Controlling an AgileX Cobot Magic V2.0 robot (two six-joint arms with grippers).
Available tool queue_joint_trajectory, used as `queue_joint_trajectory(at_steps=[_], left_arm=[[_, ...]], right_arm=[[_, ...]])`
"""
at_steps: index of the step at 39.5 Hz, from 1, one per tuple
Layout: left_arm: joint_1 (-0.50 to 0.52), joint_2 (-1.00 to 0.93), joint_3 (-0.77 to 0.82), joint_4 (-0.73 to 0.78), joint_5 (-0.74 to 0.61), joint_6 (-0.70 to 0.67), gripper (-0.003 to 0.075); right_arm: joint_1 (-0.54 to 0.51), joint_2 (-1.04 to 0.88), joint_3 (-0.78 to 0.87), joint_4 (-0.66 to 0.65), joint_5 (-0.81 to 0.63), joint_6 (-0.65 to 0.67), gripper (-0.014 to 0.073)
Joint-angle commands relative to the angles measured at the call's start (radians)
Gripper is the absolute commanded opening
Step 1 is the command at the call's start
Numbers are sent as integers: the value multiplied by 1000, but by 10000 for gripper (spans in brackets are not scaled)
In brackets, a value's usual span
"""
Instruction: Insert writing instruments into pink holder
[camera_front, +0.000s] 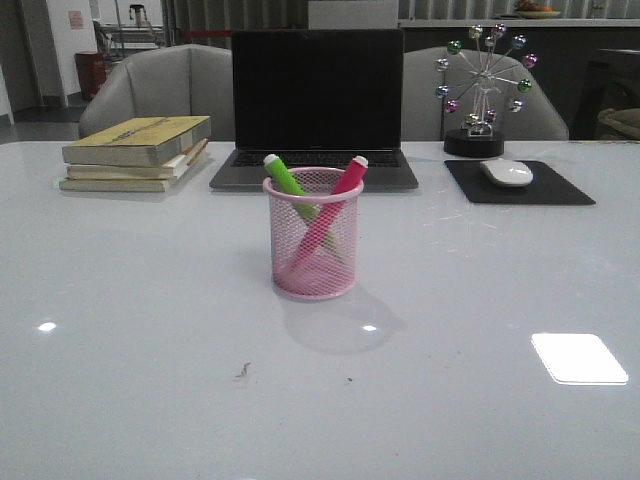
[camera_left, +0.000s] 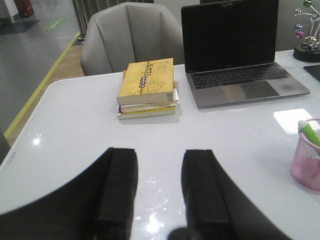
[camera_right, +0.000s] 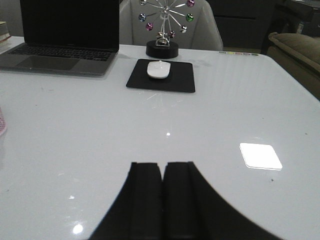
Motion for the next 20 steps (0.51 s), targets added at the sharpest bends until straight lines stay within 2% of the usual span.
queue_joint_trajectory(at_steps=[1,20], left_arm=[[1,1,-30,-2,-79,-1,314],[1,1,-30,-2,-79,-1,313]], right_arm=[[-7,4,-5,2,-97,6,51],[-7,4,-5,7,-97,6,51]])
